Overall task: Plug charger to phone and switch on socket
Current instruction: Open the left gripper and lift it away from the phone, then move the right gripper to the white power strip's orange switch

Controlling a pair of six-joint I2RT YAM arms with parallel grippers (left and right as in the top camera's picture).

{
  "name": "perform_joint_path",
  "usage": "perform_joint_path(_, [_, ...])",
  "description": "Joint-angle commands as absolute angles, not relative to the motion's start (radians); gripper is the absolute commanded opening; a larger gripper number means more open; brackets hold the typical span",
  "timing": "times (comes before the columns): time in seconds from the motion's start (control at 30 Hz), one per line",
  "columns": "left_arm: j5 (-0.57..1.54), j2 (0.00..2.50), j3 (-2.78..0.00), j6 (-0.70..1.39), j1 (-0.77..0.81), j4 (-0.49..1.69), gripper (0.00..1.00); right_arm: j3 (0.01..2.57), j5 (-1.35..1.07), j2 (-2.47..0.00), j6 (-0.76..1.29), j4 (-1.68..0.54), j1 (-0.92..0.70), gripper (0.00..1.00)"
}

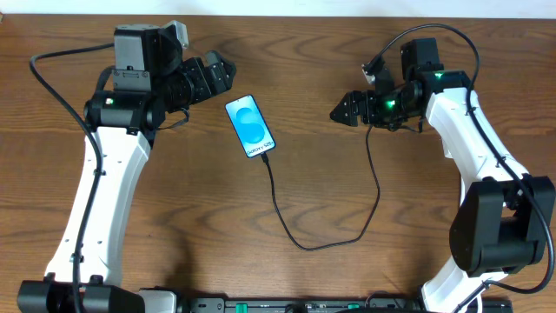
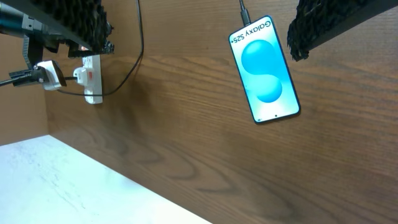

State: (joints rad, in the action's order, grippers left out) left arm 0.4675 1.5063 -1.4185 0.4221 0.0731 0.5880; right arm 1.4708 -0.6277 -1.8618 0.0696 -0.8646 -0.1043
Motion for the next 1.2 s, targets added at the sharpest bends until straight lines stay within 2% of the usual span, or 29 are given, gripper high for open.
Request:
perform_joint_path(0.0, [0.459, 1.502, -1.418, 0.423, 0.069, 0.591, 0.94, 1.485, -0.626, -1.856, 0.054, -0.875, -0.107, 0.94])
perform_joint_path(0.2, [0.459, 1.502, -1.418, 0.423, 0.069, 0.591, 0.94, 1.485, -0.619, -1.856, 0.05, -0.876, -0.107, 0.94])
perform_joint_path(0.3, [0.459, 1.502, -1.418, 0.423, 0.069, 0.591, 0.94, 1.485, -0.617, -1.856, 0.05, -0.875, -0.107, 0.91])
perform_joint_path(0.57, [0.459, 1.502, -1.418, 0.423, 0.069, 0.591, 0.95, 1.485, -0.574, -1.856, 0.043, -0.875, -0.107, 0.66])
perform_joint_path(0.6, [0.459, 1.502, -1.418, 0.423, 0.069, 0.591, 0.94, 1.485, -0.573, -1.856, 0.043, -0.875, -0.106, 0.61])
perform_joint_path(0.63, [0.459, 1.502, -1.418, 0.423, 0.069, 0.591, 0.94, 1.485, -0.567, -1.856, 0.043, -0.875, -0.106, 0.51])
perform_joint_path(0.73, [0.458, 1.502, -1.418, 0.423, 0.069, 0.591, 0.95, 1.485, -0.551, -1.856, 0.044, -0.876, -0.106, 0.11])
perform_joint_path(0.77, [0.459, 1.502, -1.418, 0.423, 0.069, 0.591, 0.95, 1.485, -0.552, -1.856, 0.044, -0.876, -0.105, 0.03])
perform_joint_path(1.17, [0.459, 1.502, -1.418, 0.423, 0.069, 0.591, 0.95, 1.505, -0.577, -1.856, 0.098, -0.844, -0.021, 0.01])
